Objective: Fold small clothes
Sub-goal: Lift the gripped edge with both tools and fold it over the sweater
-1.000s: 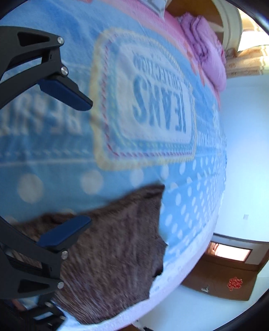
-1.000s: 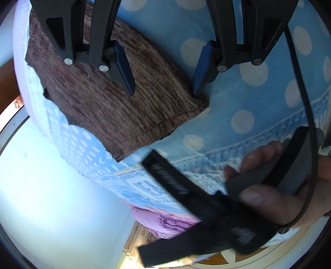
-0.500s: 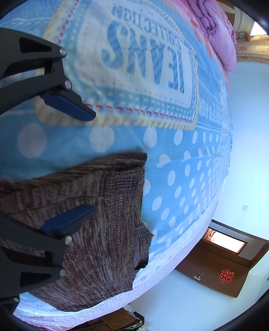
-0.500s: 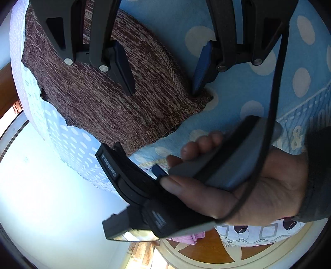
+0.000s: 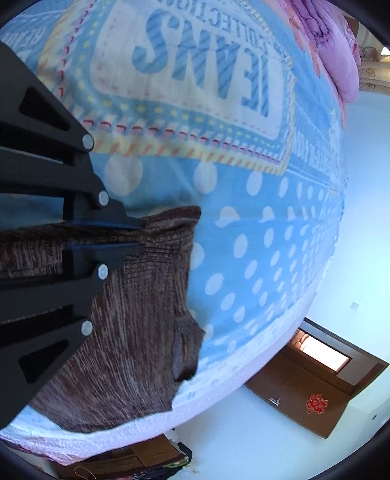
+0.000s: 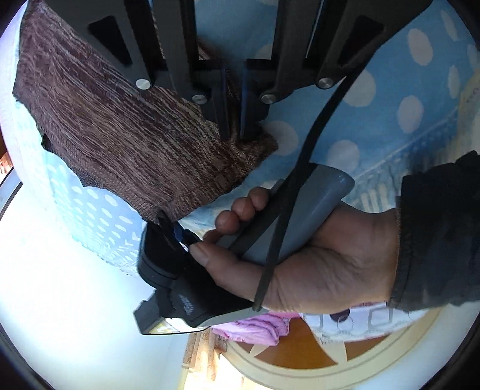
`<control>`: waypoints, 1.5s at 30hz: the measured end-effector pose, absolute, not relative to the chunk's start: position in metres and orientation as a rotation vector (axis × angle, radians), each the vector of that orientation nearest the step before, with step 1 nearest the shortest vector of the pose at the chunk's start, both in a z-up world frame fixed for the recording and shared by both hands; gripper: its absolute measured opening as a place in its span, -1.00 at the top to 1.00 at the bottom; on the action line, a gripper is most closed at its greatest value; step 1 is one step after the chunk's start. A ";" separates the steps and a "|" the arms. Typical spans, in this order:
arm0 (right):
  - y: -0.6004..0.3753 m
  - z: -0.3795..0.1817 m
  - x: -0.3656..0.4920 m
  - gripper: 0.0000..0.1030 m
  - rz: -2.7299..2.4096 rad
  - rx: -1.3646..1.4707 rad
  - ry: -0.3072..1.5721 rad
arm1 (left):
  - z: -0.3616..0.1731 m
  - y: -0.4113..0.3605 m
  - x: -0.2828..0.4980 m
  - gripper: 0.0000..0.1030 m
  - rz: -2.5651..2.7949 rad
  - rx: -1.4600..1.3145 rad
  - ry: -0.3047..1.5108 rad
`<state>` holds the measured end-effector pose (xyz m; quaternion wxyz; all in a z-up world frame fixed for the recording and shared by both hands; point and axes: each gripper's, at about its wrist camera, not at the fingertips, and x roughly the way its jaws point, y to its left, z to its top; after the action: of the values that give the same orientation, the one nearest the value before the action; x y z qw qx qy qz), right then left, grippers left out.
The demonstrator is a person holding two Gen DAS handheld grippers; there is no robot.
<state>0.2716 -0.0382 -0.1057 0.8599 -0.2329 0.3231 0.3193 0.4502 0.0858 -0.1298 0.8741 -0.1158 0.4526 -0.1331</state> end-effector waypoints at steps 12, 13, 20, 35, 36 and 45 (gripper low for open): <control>-0.097 -0.074 0.275 0.92 0.647 -0.338 0.642 | -0.076 0.057 0.437 0.85 -0.315 -0.215 0.890; -0.103 -0.073 0.275 0.92 0.632 -0.326 0.642 | -0.073 0.054 0.436 0.85 -0.318 -0.213 0.886; -0.143 -0.063 0.274 0.93 0.603 -0.224 0.638 | -0.051 0.026 0.430 0.85 -0.357 -0.201 0.859; -0.231 -0.039 0.265 0.93 0.546 -0.044 0.640 | -0.024 -0.057 0.432 0.85 -0.449 -0.177 0.824; -0.238 -0.038 0.265 0.93 0.543 -0.026 0.646 | -0.024 -0.060 0.433 0.85 -0.452 -0.177 0.822; -0.292 -0.029 0.257 0.93 0.507 0.066 0.669 | -0.020 -0.110 0.439 0.85 -0.520 -0.177 0.815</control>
<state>0.2569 -0.2920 -0.0293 0.9127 0.0323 0.3245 0.2463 0.4389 -0.1100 -0.0204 0.8817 -0.0851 0.3914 -0.2495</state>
